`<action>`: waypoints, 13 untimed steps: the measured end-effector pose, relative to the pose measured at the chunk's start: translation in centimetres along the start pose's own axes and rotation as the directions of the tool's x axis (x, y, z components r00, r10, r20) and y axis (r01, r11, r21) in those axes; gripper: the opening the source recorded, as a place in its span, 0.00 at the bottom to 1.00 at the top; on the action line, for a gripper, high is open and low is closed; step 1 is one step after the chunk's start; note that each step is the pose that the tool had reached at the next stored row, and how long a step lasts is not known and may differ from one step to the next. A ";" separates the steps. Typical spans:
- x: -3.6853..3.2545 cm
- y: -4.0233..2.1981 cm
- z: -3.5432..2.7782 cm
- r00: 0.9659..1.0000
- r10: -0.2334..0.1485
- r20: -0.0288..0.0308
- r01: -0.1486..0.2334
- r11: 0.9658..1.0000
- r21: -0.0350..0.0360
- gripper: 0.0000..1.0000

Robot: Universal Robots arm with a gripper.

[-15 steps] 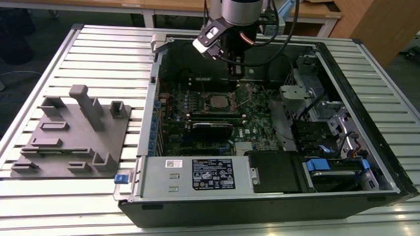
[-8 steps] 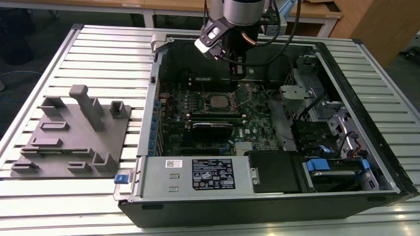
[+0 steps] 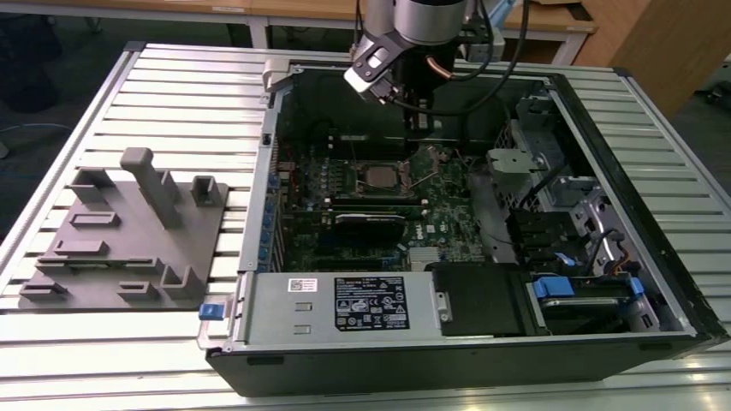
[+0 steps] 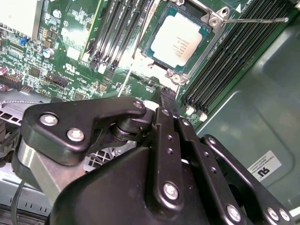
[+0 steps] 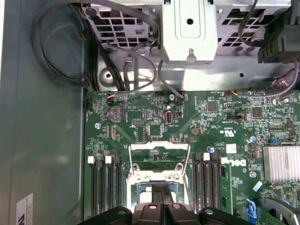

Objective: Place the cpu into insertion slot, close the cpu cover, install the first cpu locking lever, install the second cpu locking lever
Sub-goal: 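Close the cpu cover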

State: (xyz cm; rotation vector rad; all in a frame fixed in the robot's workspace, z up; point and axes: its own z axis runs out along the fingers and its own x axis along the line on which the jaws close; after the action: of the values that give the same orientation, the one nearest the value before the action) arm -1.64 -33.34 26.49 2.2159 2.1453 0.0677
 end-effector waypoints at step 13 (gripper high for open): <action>0.12 1.14 0.12 1.000 0.000 0.000 0.000 1.000 0.000 0.10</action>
State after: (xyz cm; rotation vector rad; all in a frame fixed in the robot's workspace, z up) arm -0.49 -33.25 26.46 2.2159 2.1452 0.0677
